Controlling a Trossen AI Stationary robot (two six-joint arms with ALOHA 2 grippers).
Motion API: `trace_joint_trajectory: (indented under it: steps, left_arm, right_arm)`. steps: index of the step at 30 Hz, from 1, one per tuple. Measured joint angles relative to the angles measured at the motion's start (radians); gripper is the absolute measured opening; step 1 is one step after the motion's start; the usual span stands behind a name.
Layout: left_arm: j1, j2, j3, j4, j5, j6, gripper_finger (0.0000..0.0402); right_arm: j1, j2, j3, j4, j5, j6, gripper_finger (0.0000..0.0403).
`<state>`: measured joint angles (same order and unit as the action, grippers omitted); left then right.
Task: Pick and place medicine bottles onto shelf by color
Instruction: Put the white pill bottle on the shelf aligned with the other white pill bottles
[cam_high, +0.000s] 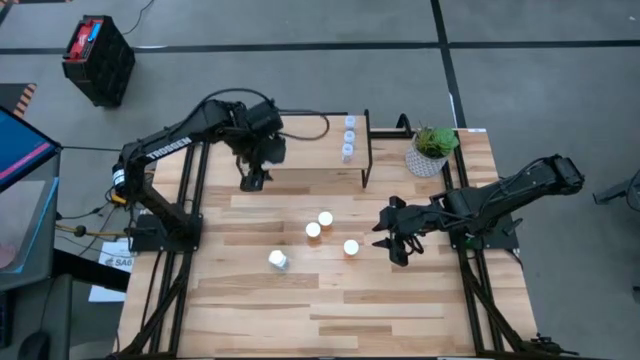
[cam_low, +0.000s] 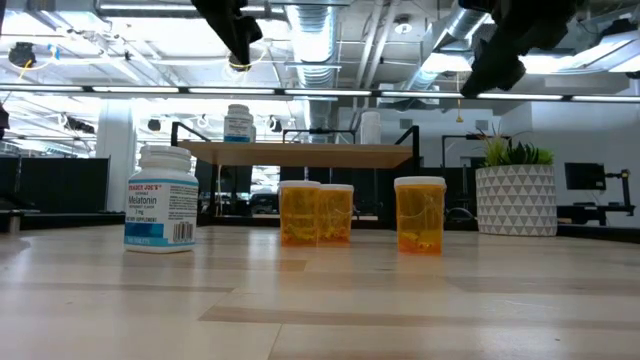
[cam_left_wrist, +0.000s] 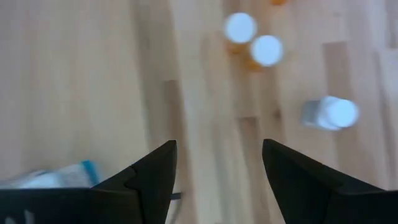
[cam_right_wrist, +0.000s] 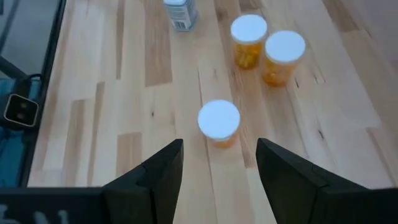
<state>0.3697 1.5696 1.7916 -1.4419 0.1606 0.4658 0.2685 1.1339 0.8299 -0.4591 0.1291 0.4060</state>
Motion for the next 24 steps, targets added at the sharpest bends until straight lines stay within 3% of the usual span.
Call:
trace_joint_trajectory:
  steps: [12,24]
  left_arm:
    - [-0.217,0.000,0.000,-0.125,0.015,-0.120,0.0224]
    - [-0.376,-0.057,-0.051,-0.118,0.056,-0.244,0.0224]
  right_arm:
    - [0.095,0.000,0.000,0.167,0.000,-0.013,0.0224]
    - [0.212,0.000,0.000,0.180,0.000,0.091,0.0224]
